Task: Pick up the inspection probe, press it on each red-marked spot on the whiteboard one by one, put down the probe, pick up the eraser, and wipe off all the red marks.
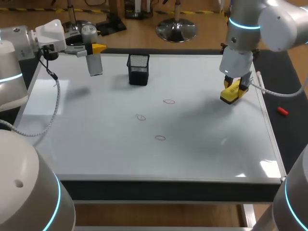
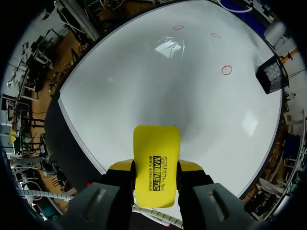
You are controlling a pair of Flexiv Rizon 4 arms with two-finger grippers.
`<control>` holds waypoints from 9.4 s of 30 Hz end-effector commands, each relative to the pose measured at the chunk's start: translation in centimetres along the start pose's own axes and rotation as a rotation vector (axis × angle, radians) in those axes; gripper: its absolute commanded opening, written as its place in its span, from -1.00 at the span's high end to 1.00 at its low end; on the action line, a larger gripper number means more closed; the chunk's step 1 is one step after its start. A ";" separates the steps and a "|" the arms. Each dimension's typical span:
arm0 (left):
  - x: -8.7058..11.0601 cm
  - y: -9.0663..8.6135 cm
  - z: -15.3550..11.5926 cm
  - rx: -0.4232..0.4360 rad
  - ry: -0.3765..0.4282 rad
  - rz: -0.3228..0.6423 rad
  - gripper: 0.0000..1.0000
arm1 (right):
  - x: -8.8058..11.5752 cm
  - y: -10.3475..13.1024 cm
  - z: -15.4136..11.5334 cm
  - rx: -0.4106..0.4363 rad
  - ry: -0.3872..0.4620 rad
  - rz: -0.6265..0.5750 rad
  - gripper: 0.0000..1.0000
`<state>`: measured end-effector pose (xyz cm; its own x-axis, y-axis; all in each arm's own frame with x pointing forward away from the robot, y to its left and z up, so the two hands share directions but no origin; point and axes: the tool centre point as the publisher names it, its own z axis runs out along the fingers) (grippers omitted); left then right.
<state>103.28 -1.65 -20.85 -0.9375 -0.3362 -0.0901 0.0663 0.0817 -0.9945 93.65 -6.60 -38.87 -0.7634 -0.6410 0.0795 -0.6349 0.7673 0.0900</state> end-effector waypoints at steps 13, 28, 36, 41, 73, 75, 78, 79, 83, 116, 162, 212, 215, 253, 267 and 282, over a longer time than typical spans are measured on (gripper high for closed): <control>0.0 0.0 0.0 0.002 -0.002 0.002 1.00 | -0.1 -0.1 -0.1 0.002 0.004 -0.001 1.00; 3.9 -0.8 1.3 -0.022 -0.021 0.004 1.00 | -0.1 -0.1 -0.1 0.002 0.004 -0.001 1.00; 8.1 -1.3 3.2 0.014 0.010 -0.014 1.00 | -0.1 -0.1 -0.1 0.002 0.004 -0.001 1.00; 10.8 -1.0 4.4 0.026 0.045 -0.020 1.00 | -0.1 -0.1 -0.1 0.002 0.004 -0.001 1.00; 20.0 2.6 8.2 0.072 0.256 -0.064 1.00 | -0.1 -0.1 -0.1 0.002 0.004 -0.001 1.00; 20.1 3.0 8.5 0.070 0.262 -0.069 1.00 | -0.1 -0.1 -0.1 0.002 0.004 -0.001 1.00; 20.1 3.5 8.7 0.069 0.272 -0.078 1.00 | -0.1 -0.1 -0.1 0.002 0.004 -0.001 1.00; 20.2 3.6 8.8 0.069 0.275 -0.079 1.00 | -0.1 -0.1 -0.1 0.002 0.004 -0.001 1.00; 20.2 4.0 9.0 0.069 0.282 -0.084 1.00 | -0.1 -0.1 -0.1 0.002 0.004 -0.001 1.00; 20.0 5.8 10.1 0.054 0.301 -0.103 1.00 | -0.1 -0.1 -0.1 0.002 0.004 -0.001 1.00; 17.6 2.2 -0.7 0.036 -0.073 -0.053 1.00 | -0.1 -0.1 -0.1 0.002 0.004 -0.001 1.00; 15.6 3.3 -12.9 0.021 -0.441 -0.026 1.00 | -0.1 -0.1 -0.1 0.002 0.004 -0.001 1.00; 15.6 3.3 -12.9 0.021 -0.441 -0.026 1.00 | -0.1 -0.1 -0.1 0.002 0.004 -0.001 1.00; 15.6 3.3 -12.9 0.021 -0.441 -0.026 1.00 | -2.8 14.9 -0.7 0.100 0.035 -0.351 1.00; 15.6 3.3 -12.9 0.021 -0.441 -0.026 1.00 | -8.0 23.7 0.7 0.093 0.047 -0.650 1.00; 15.6 3.3 -12.9 0.021 -0.441 -0.026 1.00 | -14.1 30.5 2.4 0.087 0.045 -0.877 1.00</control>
<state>84.45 5.50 -24.82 -0.7066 -0.7038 -0.0740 0.0539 0.0507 -0.9973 84.08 24.02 -38.87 0.0007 -1.0000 -0.0023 -0.9988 -0.0008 0.0489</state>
